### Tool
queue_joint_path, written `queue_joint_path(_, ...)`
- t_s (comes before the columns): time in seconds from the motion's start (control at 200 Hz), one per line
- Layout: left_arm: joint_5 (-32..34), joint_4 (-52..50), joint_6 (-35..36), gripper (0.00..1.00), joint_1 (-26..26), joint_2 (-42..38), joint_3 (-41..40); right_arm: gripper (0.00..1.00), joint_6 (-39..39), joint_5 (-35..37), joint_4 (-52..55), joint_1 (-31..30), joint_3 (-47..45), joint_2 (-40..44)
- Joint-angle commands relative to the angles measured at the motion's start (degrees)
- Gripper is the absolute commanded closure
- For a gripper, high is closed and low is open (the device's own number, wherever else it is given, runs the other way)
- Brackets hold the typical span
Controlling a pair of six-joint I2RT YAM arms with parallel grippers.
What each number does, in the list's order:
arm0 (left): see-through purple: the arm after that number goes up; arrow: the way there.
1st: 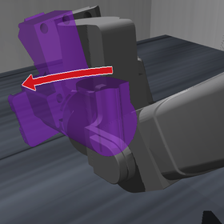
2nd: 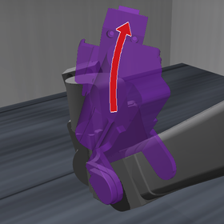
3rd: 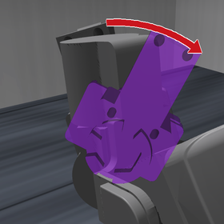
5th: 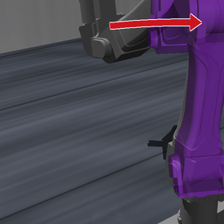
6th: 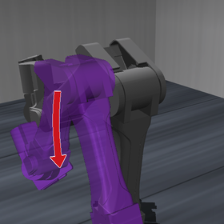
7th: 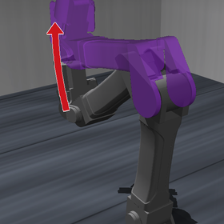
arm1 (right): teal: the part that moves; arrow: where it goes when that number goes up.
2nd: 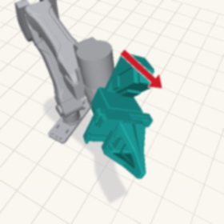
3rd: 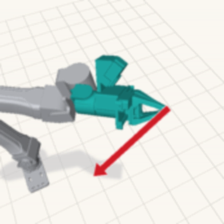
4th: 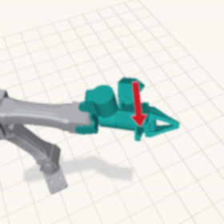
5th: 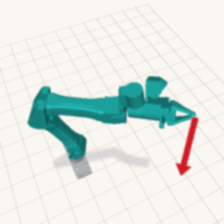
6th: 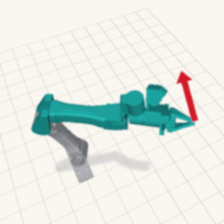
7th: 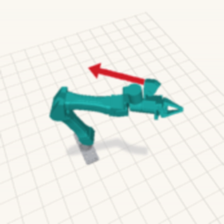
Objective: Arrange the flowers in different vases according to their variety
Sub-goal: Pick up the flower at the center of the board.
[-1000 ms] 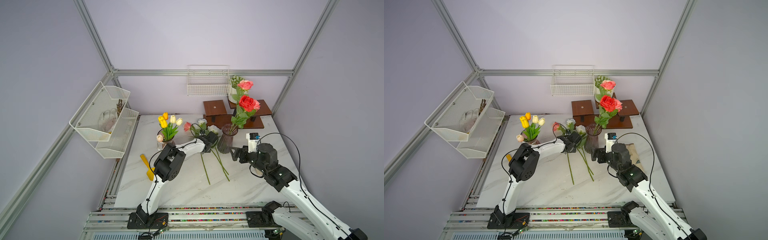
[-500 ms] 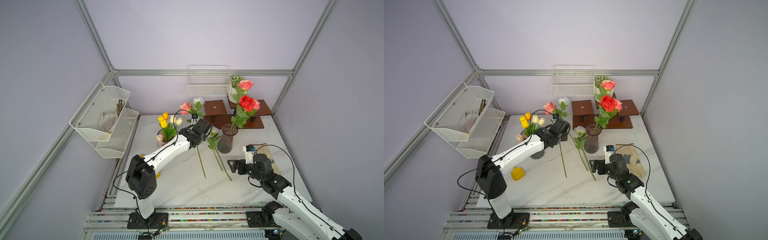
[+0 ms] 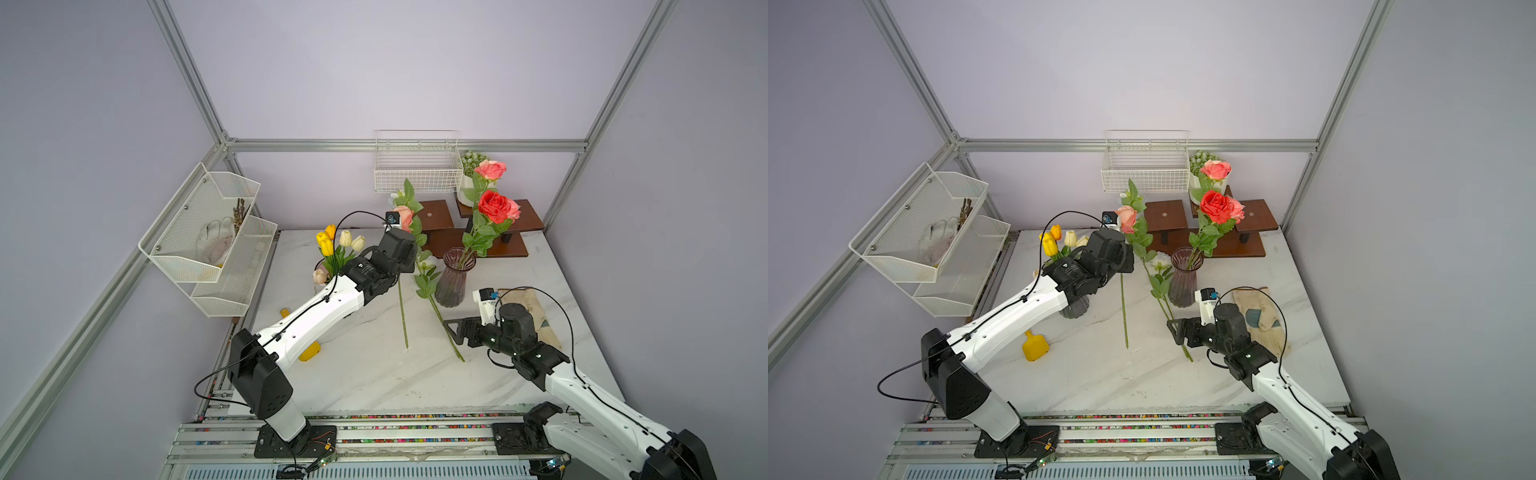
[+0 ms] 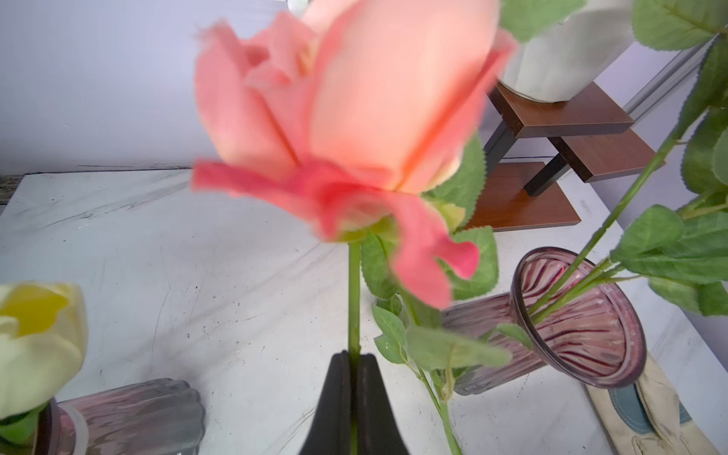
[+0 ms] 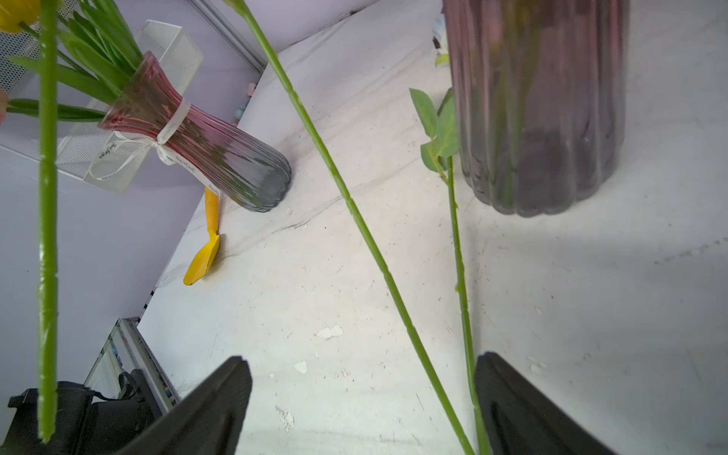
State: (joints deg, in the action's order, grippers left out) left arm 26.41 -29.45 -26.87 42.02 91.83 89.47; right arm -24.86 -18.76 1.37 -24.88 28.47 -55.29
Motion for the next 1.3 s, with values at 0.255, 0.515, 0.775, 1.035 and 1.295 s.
queue_joint_path(0.255,4.69,12.04,7.48,1.00,0.87,-8.22,-4.01,0.12,4.92,6.67,1.12,-2.98,6.93,-12.56)
queue_joint_path(0.515,4.86,16.90,14.39,1.00,0.91,-6.67,2.77,0.12,7.01,2.48,-5.19,-6.42,5.02,-15.55)
queue_joint_path(0.775,-0.94,17.80,11.05,1.00,0.86,-8.74,0.04,0.10,8.09,11.74,-18.69,-10.97,6.40,-21.75)
queue_joint_path(1.035,-3.96,17.89,7.71,1.00,0.96,-14.19,-4.52,0.08,11.91,13.43,-39.27,-11.01,11.06,-31.36)
queue_joint_path(1.295,-5.00,17.55,7.34,1.00,1.13,-15.67,-5.80,0.22,11.99,7.40,-40.10,-11.14,23.94,-40.27)
